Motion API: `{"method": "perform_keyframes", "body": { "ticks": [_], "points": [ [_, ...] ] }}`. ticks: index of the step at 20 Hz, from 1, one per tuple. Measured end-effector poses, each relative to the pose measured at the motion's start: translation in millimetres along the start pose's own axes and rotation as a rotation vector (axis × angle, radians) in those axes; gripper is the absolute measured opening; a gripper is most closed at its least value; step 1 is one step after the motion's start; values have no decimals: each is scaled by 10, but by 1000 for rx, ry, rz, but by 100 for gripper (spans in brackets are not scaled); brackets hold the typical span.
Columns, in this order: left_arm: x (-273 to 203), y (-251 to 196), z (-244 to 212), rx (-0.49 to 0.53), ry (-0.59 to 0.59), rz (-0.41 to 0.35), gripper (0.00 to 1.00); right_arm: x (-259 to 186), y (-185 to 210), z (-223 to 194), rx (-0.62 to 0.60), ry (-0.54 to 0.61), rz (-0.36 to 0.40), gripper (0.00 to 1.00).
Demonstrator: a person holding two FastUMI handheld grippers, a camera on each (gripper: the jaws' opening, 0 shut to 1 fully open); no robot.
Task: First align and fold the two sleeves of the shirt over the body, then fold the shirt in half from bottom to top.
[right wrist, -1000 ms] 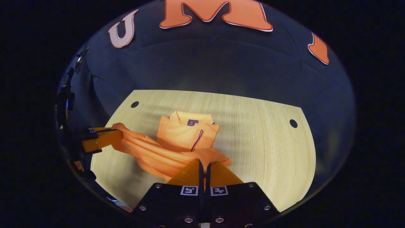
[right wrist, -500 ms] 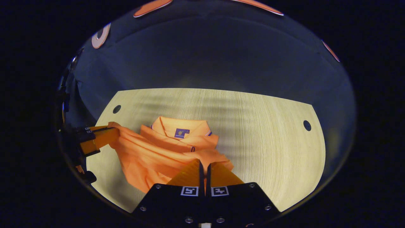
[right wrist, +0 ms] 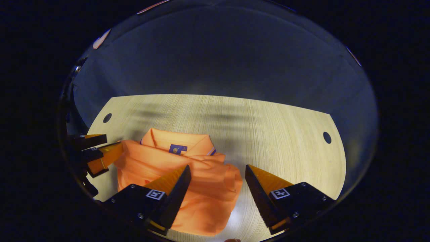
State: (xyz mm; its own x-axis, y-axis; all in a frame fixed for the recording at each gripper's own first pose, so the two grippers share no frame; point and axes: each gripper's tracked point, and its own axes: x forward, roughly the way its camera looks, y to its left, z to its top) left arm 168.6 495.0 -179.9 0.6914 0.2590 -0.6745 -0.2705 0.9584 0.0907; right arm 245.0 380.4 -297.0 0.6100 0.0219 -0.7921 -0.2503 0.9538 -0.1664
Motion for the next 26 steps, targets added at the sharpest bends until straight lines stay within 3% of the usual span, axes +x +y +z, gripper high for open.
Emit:
{"method": "perform_keyframes", "body": {
  "ticks": [1,6,14,19,26],
  "points": [
    [-48,29,38,-16,-20,5,99,-19,30,-6,15,-6,9,100],
    [-727,141,451,-71,-184,10,99,-594,20,173,30,-116,34,100],
    [-2221,-106,1067,-21,-450,-28,100,-1969,40,587,66,-376,90,100],
    [-2994,-46,1119,-45,-586,-7,99,-2824,-12,592,77,-497,111,99],
    [-3831,176,1016,-67,-714,34,99,-3378,-45,376,71,-597,116,99]
  ]
}}
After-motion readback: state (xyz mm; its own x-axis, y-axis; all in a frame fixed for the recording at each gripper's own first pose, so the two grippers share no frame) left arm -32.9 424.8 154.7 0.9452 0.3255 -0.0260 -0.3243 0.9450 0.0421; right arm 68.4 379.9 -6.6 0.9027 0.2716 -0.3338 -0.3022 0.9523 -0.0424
